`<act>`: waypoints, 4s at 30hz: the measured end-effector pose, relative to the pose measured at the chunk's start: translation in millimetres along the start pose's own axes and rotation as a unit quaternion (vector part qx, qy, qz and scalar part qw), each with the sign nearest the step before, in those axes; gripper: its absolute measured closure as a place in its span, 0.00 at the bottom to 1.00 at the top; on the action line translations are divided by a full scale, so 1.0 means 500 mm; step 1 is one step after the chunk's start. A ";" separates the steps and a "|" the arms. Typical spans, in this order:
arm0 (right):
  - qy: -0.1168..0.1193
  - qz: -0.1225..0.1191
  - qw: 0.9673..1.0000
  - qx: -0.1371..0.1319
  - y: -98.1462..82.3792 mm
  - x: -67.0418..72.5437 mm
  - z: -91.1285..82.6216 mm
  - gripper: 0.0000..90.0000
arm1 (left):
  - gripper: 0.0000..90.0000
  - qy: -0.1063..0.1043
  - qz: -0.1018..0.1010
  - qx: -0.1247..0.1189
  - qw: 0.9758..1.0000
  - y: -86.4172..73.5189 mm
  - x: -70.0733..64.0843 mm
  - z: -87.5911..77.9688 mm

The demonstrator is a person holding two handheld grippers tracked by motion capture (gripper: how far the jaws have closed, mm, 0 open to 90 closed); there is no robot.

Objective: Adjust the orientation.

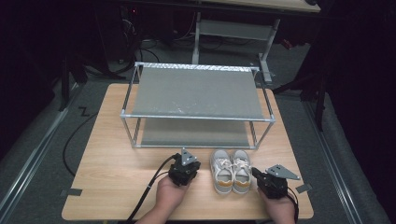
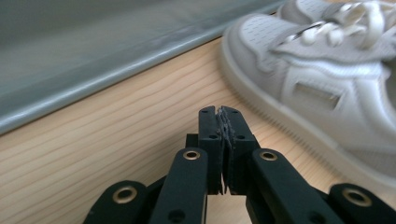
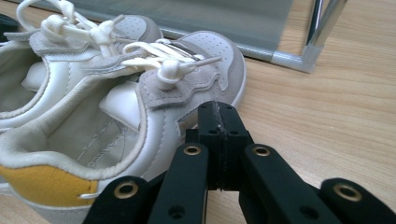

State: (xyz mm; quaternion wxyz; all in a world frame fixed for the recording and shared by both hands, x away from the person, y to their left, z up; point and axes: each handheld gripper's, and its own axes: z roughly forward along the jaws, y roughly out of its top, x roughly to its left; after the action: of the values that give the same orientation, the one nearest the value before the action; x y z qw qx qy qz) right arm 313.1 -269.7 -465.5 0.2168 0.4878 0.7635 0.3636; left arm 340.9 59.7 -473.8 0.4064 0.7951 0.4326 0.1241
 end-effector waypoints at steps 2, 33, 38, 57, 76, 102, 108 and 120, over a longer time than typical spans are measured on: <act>-0.002 0.005 1.000 0.000 0.000 -0.002 -0.003 1.00 | 0.97 0.010 0.009 0.003 1.000 -0.011 0.017 -0.024; -0.055 0.034 0.997 0.046 -0.008 -0.036 -0.010 0.78 | 0.51 0.065 -0.059 -0.017 0.996 -0.115 0.245 -0.204; -0.070 0.036 0.994 0.075 -0.002 -0.026 0.006 0.71 | 0.49 0.063 -0.052 -0.017 0.996 -0.115 0.240 -0.203; -0.117 0.077 0.945 0.295 0.115 -0.048 -0.003 0.65 | 0.49 0.049 -0.035 -0.016 0.998 -0.108 0.247 -0.189; -0.133 0.115 0.893 0.414 0.137 -0.061 0.021 0.65 | 0.49 0.043 -0.037 -0.003 0.998 -0.113 0.245 -0.176; -0.103 0.118 0.896 0.415 0.246 0.033 0.012 0.63 | 0.49 0.037 -0.020 0.007 0.999 -0.114 0.236 -0.166; -0.087 0.119 0.899 0.413 0.263 0.079 0.030 0.62 | 0.49 0.036 -0.016 0.007 0.999 -0.114 0.234 -0.164; -0.039 0.147 0.890 0.430 0.260 0.146 0.071 0.65 | 0.49 0.036 -0.013 0.009 0.999 -0.113 0.233 -0.163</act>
State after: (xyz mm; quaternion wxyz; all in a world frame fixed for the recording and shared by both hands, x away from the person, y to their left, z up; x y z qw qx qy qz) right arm 382.2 -157.8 -386.9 -0.0408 0.6536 0.7557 0.0078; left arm 332.2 212.2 -482.4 0.3850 0.7883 0.4581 0.1434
